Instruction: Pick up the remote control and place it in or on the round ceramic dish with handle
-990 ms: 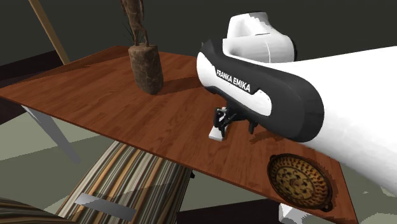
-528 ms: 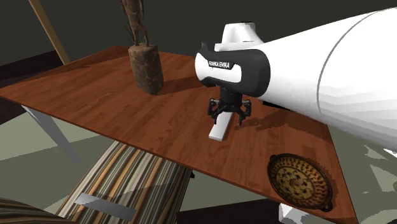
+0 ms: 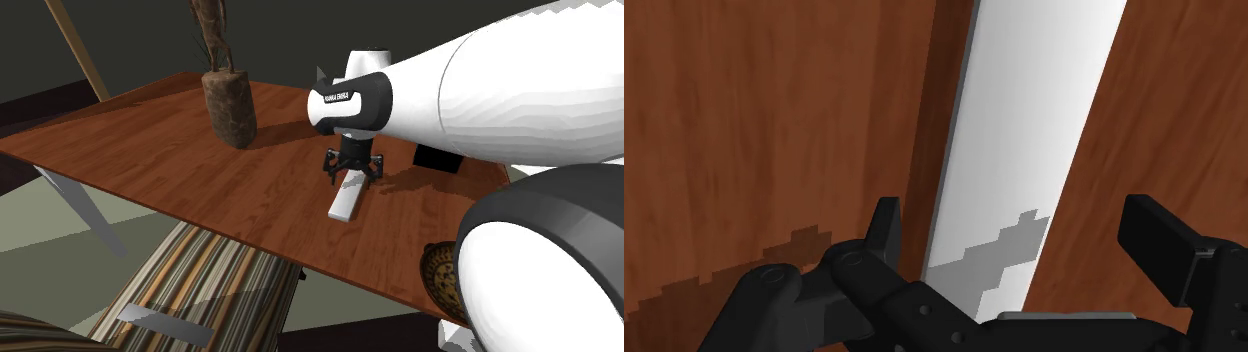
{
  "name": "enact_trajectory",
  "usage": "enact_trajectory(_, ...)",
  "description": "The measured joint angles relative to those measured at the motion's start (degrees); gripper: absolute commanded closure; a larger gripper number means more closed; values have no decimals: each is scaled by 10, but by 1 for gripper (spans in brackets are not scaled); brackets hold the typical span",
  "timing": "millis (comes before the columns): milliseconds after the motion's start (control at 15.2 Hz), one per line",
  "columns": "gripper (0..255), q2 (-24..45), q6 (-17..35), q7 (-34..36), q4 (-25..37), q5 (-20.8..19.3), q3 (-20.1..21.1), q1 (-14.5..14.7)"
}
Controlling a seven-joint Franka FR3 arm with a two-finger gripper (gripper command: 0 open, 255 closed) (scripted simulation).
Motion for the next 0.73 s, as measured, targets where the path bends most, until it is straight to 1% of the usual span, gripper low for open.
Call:
enact_trajectory(330, 0, 14, 38, 0, -24, 0, 1, 0)
enact_trajectory(726, 0, 15, 43, 1, -27, 0, 1, 0)
